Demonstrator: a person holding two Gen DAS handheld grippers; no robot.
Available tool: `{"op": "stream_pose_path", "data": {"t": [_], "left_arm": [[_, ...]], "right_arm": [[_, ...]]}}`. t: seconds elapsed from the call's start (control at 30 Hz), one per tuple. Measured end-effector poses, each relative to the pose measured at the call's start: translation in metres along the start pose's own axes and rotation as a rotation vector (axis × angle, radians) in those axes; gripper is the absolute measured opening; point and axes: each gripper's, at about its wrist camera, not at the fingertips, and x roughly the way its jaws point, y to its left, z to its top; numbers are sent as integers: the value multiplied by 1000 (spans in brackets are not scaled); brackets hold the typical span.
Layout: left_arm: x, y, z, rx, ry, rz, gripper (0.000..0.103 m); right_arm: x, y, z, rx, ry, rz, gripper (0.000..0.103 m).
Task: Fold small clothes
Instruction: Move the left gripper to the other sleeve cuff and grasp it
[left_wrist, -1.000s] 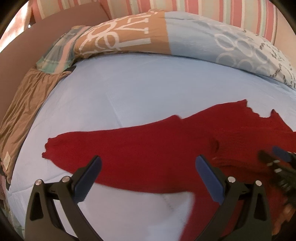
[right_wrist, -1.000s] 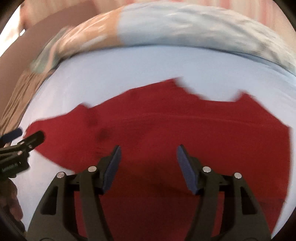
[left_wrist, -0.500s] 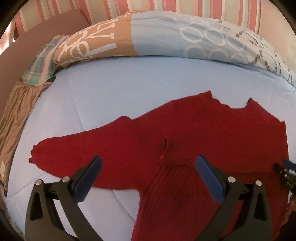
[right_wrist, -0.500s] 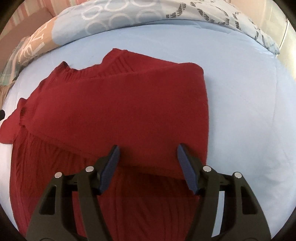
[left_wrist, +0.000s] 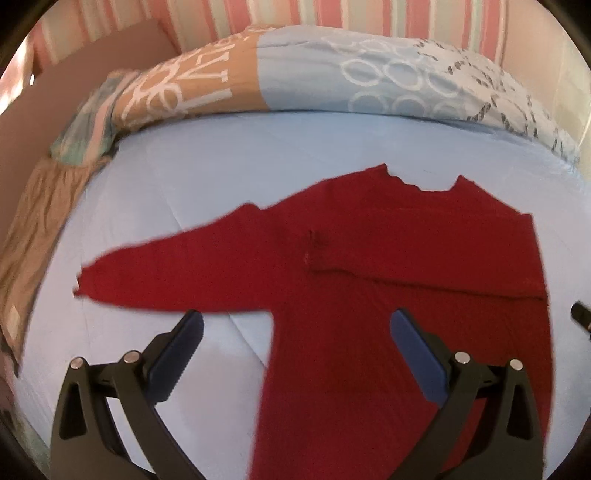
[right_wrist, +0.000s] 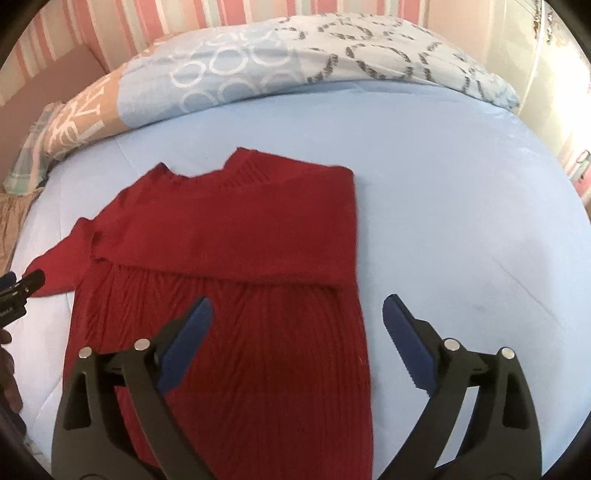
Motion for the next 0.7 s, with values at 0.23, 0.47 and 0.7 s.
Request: {"op": "stream_pose_path", "data": {"t": [0.23, 0.47, 0.7], "left_arm": [[-13, 15, -27, -55, 39, -27, 101], [-18, 70, -27, -22, 28, -42, 101], [-23, 162, -19, -15, 21, -24, 101]], "right_arm": [[-45, 20, -4, -26, -15, -22, 97], [-67, 77, -2, -40, -48, -32, 98], [-72, 160, -12, -45, -52, -50, 98]]}}
